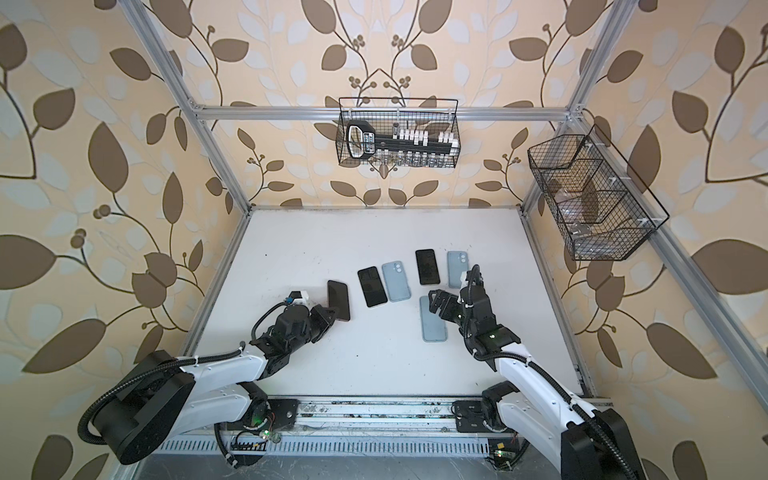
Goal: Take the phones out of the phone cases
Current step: 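Lower the pink-framed black phone onto the table beside the other phones with the left gripper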
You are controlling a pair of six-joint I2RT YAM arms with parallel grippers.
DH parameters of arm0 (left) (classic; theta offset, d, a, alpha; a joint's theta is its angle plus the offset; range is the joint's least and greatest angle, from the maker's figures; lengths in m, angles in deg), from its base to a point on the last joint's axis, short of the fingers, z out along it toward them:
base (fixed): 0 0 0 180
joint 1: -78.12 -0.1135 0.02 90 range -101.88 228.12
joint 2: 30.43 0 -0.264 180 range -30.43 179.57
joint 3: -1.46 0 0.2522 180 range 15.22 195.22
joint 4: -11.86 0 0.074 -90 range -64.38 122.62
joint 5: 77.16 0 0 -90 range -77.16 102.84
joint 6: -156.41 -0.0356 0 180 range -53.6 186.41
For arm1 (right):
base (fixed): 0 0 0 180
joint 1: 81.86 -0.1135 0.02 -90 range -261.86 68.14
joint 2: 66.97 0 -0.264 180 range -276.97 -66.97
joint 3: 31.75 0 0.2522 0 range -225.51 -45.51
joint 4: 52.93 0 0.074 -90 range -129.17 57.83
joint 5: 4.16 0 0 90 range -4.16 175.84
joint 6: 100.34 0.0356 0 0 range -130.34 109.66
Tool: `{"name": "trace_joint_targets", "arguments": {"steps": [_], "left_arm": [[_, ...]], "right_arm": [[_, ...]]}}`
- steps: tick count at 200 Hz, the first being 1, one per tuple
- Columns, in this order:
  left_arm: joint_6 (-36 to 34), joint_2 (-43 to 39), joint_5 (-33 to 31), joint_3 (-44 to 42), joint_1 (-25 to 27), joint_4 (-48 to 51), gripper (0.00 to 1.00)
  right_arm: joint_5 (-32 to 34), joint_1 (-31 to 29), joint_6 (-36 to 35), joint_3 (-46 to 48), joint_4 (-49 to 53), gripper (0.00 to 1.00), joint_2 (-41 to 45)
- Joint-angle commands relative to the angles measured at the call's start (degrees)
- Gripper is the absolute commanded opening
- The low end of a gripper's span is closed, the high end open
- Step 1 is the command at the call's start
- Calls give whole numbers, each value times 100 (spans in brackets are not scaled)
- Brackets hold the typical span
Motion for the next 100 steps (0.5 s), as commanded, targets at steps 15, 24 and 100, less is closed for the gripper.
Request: {"name": "trace_joint_targets", "arguments": {"steps": [15, 24, 100], "left_arm": [[-203, 125, -29, -83, -52, -992, 0], [-211, 123, -53, -96, -55, -992, 0], [-238, 202, -170, -263, -38, -1035, 10]], "right_arm": [[-33, 22, 54, 83, -94, 100, 35], [-26, 22, 59, 90, -102, 100, 40], [-33, 30, 92, 143, -190, 100, -29]]}}
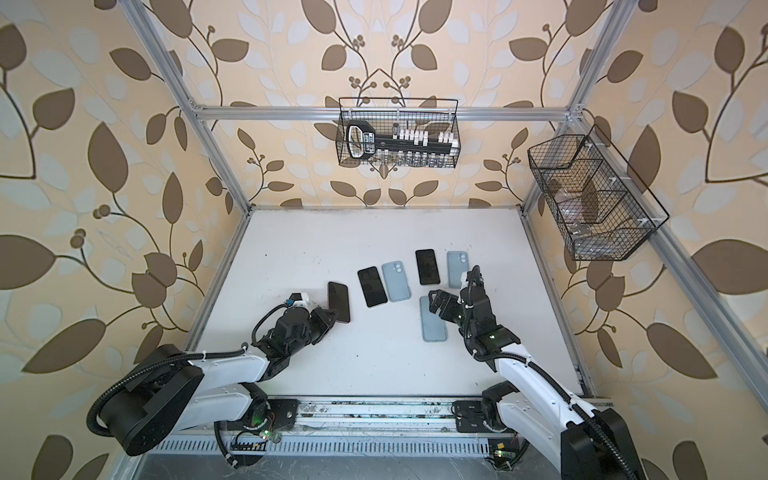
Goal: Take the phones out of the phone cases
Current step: 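Lower the pink-framed black phone onto the table beside the other phones with the left gripper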
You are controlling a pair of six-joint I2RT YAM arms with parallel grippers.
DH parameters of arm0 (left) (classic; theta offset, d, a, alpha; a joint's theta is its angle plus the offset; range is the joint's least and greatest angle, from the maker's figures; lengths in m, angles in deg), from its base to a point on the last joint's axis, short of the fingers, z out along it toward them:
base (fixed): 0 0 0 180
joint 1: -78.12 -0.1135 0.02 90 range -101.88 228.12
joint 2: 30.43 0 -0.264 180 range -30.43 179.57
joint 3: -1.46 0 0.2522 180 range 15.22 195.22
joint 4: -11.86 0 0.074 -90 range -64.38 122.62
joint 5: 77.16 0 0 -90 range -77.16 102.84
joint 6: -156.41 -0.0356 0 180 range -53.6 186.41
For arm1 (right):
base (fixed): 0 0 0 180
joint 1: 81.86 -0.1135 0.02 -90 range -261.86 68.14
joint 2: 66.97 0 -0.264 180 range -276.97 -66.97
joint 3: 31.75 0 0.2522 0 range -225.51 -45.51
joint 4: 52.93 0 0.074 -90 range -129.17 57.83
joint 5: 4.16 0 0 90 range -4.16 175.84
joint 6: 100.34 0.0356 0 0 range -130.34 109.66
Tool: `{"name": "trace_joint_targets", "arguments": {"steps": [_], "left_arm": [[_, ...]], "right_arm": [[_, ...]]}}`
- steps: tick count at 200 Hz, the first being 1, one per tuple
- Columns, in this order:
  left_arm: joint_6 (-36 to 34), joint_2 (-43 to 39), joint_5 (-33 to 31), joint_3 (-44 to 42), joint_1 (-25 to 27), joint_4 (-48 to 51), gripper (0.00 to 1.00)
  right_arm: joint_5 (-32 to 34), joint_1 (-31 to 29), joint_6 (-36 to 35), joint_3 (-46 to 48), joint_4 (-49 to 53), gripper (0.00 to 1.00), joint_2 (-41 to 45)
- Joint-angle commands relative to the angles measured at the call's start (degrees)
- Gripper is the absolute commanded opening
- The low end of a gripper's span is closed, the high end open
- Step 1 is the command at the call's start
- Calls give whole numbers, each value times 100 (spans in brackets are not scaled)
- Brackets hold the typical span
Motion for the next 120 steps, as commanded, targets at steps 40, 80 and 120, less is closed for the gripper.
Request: {"name": "trace_joint_targets", "arguments": {"steps": [40, 80, 120], "left_arm": [[-185, 106, -174, -56, -44, -640, 18], [-185, 224, -171, -61, -39, -688, 22], [-175, 354, -167, -71, -38, -751, 24]], "right_arm": [[-40, 31, 32, 113, -120, 100, -18], [-25, 31, 33, 136, -103, 100, 18], [-9, 31, 37, 152, -103, 100, 30]]}}
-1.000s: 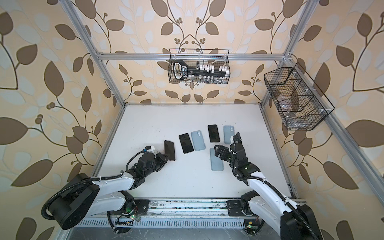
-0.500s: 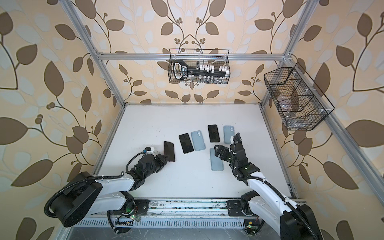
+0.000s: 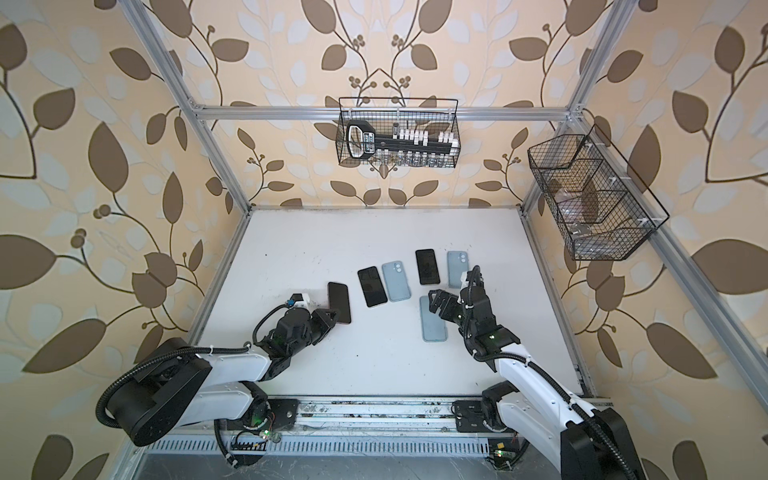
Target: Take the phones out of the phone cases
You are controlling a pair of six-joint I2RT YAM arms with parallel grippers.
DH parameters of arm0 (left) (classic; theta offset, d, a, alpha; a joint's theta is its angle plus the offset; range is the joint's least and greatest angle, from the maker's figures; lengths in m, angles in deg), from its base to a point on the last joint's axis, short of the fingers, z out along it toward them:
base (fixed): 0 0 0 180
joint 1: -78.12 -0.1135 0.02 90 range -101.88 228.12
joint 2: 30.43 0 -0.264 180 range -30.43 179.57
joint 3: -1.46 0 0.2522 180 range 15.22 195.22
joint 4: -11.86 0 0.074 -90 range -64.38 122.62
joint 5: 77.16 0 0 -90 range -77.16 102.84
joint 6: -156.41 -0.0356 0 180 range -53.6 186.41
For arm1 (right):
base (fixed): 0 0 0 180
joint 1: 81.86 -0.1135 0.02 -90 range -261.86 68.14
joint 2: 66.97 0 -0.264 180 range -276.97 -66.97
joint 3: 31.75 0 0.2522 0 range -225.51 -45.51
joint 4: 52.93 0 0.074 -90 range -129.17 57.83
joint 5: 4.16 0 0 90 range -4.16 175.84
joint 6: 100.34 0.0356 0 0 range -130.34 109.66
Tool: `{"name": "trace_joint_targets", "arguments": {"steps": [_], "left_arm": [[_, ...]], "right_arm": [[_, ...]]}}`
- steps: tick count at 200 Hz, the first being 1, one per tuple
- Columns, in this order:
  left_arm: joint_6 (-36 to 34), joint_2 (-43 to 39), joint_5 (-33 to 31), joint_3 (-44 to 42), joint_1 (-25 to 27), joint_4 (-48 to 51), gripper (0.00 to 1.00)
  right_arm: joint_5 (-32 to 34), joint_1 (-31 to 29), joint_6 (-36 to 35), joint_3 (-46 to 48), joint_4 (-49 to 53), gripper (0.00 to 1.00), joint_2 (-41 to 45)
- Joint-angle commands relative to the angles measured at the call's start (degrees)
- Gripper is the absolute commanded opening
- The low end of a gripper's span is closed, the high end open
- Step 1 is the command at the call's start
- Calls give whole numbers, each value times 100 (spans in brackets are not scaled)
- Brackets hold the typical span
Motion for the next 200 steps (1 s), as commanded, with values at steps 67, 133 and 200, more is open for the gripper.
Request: {"name": "trace_joint_targets", "arguments": {"steps": [67, 133, 200], "left_arm": [[-89, 119, -213, -60, -40, -323, 26], [-325, 94, -392, -87, 0, 185, 28], [-515, -682, -606, 198, 6, 1423, 48]], "right_arm": [[-3, 31, 24, 139, -50, 100, 24], [-16, 30, 44, 154, -55, 100, 36], [32, 38, -169, -20, 5, 100, -15]]}}
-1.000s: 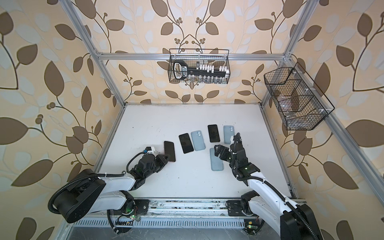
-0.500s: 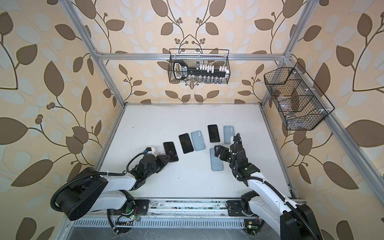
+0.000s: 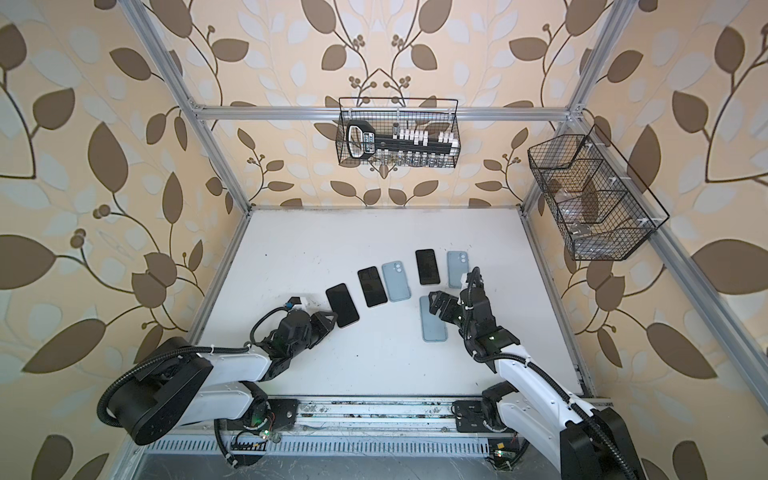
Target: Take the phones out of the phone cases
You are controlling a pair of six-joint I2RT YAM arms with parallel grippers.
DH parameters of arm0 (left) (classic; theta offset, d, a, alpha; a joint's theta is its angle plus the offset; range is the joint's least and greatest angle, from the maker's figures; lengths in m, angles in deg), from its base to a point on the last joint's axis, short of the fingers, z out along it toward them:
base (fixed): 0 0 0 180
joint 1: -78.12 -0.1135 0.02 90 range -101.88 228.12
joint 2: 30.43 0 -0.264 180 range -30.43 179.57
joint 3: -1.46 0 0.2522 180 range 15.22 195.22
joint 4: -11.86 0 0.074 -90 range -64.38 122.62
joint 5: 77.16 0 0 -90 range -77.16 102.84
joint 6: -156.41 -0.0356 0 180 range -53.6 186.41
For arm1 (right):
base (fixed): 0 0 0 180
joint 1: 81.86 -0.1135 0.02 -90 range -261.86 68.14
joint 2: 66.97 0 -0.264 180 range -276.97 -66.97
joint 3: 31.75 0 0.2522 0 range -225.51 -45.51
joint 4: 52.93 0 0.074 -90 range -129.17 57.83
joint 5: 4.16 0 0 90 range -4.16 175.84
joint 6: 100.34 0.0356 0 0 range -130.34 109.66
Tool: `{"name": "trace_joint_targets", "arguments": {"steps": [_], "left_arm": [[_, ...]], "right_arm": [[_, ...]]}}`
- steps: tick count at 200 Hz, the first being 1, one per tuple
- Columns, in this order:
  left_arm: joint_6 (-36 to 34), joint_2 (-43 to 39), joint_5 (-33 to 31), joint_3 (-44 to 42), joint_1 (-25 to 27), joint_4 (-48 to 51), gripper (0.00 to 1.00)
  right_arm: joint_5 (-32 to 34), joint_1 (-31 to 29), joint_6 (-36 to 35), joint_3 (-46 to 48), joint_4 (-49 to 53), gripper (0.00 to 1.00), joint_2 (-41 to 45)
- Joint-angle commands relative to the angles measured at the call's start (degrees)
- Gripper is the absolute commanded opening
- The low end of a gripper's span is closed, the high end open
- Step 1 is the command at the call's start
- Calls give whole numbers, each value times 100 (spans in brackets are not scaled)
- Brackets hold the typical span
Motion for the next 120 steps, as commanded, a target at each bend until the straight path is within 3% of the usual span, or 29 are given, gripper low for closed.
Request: {"name": "trace_joint_targets", "arguments": {"steps": [1, 41, 81, 120], "left_arm": [[-212, -560, -281, 230, 2, 801, 49], [-1042, -1775, -830, 1292, -70, 3048, 98], [-2437, -1921, -1142, 2870, -613, 4739, 99], [-3558, -1310, -2032, 4102, -1066, 5307, 99]], "right_arm": [[28, 39, -185, -92, 23, 100, -16], [-61, 214, -765, -589, 267, 100, -136], [-448, 771, -1615, -1260, 519, 100, -413], [-451, 1286, -2162, -1765, 492, 100, -673]]}}
